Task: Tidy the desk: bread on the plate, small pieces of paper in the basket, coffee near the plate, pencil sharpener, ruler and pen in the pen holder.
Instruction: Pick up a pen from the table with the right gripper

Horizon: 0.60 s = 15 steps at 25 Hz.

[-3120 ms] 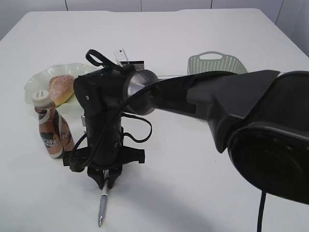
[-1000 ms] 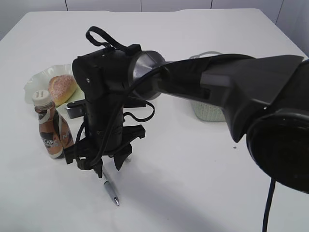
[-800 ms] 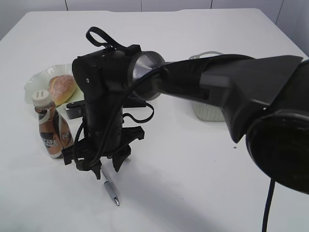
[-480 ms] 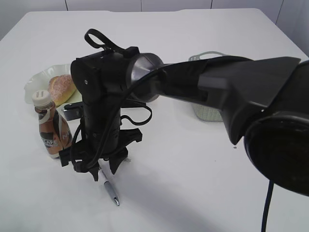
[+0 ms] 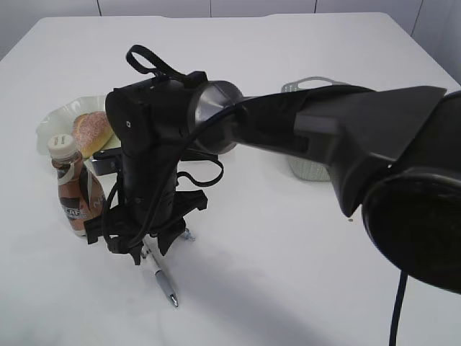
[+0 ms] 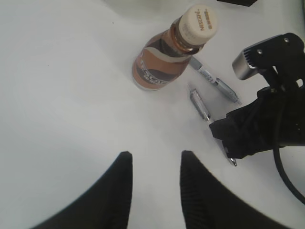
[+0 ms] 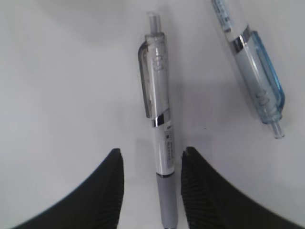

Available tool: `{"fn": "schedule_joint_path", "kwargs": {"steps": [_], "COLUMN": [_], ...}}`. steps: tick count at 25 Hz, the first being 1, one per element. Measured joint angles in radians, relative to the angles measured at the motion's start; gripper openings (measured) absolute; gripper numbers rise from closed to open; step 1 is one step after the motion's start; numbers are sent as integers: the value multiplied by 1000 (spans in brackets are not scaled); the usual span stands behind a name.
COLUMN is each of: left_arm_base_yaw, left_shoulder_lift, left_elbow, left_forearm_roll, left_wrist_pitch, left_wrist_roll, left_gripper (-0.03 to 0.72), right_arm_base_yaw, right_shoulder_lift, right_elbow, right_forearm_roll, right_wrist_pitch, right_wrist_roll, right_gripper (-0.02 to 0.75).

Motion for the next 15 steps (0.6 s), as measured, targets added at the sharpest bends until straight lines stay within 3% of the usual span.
{"fn": "schedule_joint_path", "kwargs": {"steps": [15], "left_arm_base_yaw": [0], "left_shoulder_lift": [0], "left_elbow": [0], "left_forearm_roll": [0], "left_wrist_pitch": [0], "left_wrist_roll": [0], "left_gripper": [253], "right_arm_base_yaw": [0], "right_shoulder_lift": [59], "right_elbow": [0], "right_forearm_roll": [2], "right_wrist_pitch": [2], "right_wrist_roll": [4], "right_gripper": [300]}}
